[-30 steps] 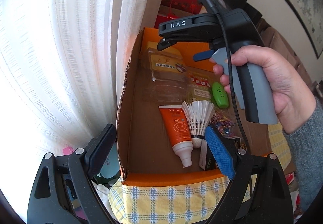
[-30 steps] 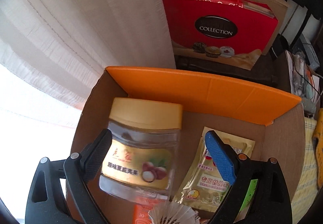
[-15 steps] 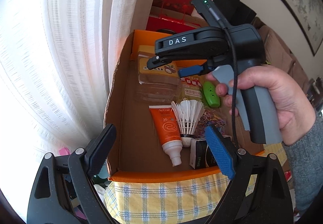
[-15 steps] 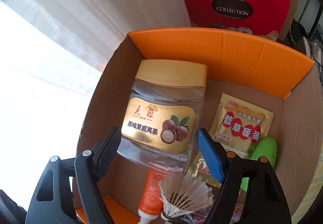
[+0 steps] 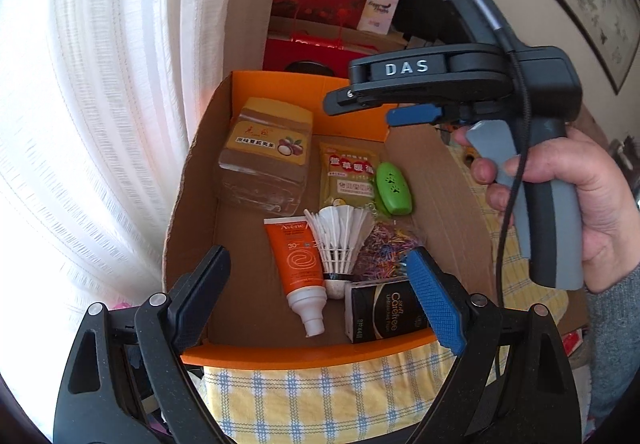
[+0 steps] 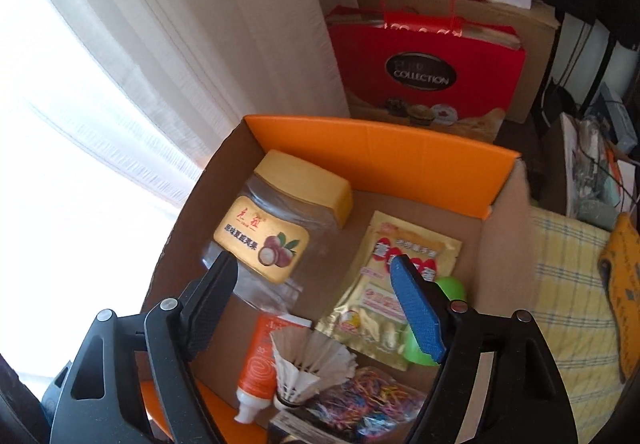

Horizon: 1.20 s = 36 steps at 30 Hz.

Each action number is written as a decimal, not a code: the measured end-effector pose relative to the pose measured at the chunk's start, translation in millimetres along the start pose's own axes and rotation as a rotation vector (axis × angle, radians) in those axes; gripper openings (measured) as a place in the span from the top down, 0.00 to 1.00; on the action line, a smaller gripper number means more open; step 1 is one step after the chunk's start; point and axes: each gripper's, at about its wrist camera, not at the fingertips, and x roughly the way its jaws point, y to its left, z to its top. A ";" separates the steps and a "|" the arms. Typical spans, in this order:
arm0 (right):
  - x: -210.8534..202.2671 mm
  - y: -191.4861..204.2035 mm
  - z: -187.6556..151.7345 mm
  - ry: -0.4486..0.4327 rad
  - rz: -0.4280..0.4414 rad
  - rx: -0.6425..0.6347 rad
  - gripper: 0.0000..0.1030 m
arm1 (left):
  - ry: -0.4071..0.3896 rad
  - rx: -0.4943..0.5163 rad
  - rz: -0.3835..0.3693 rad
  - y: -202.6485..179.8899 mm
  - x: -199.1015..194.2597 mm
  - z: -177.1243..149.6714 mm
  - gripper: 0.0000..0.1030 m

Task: Organize objects
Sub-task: 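Lower the yellow-lidded jar into the box and open the right tool, then withdraw both tools from the box toward the orange towel on the table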

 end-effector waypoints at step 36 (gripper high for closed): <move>-181.5 -192.4 -138.7 -0.186 -0.352 0.171 0.00 | 0.027 0.196 -0.159 -183.5 44.7 40.0 0.00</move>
